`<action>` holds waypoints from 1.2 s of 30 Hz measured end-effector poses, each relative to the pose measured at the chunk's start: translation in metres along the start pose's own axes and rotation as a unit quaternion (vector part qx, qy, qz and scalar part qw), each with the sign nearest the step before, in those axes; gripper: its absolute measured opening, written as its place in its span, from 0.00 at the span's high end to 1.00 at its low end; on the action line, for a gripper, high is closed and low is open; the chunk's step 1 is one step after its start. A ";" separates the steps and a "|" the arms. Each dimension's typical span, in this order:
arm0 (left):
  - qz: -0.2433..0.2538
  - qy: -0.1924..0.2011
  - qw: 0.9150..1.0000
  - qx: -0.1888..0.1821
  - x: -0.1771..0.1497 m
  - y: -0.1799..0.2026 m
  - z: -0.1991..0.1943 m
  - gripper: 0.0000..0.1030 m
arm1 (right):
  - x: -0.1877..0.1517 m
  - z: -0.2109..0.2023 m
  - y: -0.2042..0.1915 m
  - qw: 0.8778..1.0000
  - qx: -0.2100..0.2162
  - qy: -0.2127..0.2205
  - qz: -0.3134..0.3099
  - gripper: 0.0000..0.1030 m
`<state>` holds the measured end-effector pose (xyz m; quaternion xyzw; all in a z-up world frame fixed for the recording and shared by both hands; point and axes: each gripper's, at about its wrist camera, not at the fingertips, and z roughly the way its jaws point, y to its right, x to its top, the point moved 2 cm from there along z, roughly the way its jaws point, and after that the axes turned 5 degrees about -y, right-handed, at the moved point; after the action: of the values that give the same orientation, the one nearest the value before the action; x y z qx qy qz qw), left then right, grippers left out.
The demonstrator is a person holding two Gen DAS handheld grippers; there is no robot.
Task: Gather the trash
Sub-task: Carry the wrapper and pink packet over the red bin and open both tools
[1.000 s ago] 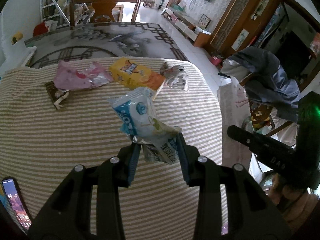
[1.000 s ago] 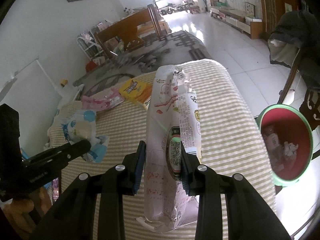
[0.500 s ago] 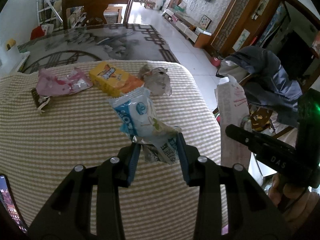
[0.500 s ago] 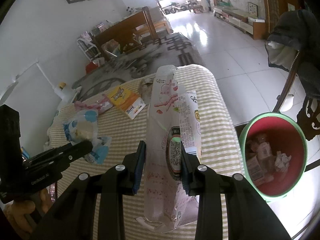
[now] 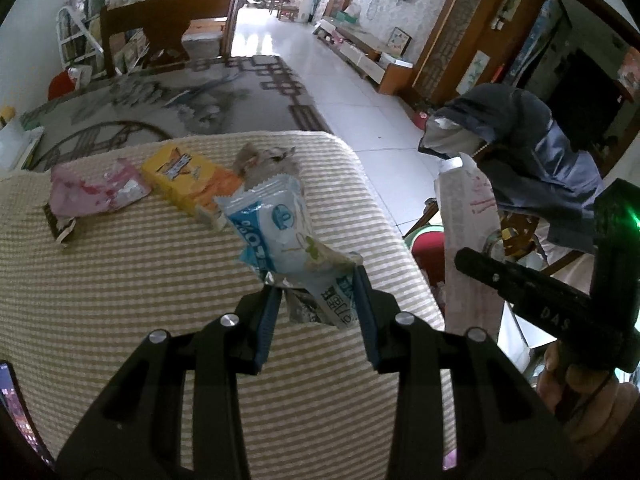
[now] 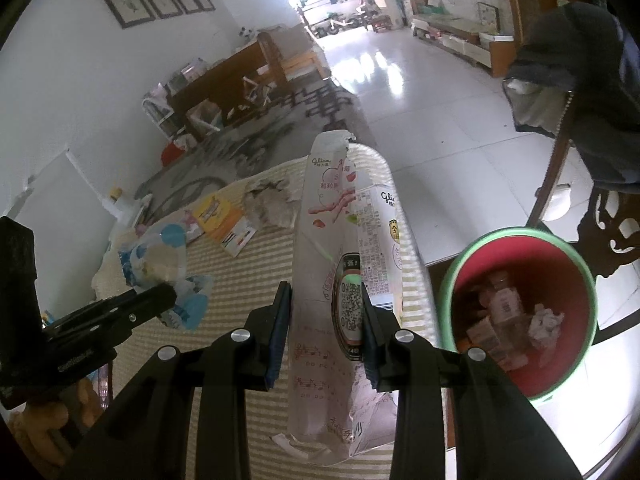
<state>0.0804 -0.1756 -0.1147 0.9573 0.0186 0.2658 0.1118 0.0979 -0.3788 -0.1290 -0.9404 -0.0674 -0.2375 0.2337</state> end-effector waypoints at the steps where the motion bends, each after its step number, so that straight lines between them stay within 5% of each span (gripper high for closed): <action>1: 0.003 0.001 1.000 0.000 0.002 0.003 0.001 0.66 | 0.000 -0.002 0.005 1.000 -0.001 0.002 0.003 0.70; 20: 0.072 -0.009 0.997 -0.037 0.022 0.094 0.030 0.66 | -0.007 -0.049 0.104 0.995 -0.042 0.036 0.087 0.70; 36: 0.126 -0.074 0.985 -0.086 0.020 0.173 0.085 0.66 | -0.017 -0.070 0.176 0.985 -0.059 0.045 0.155 0.70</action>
<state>0.1373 -0.3599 -0.1362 0.9559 -0.1335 0.2063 0.1608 0.0960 -0.5669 -0.1546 -0.9401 0.1034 -0.2437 0.2147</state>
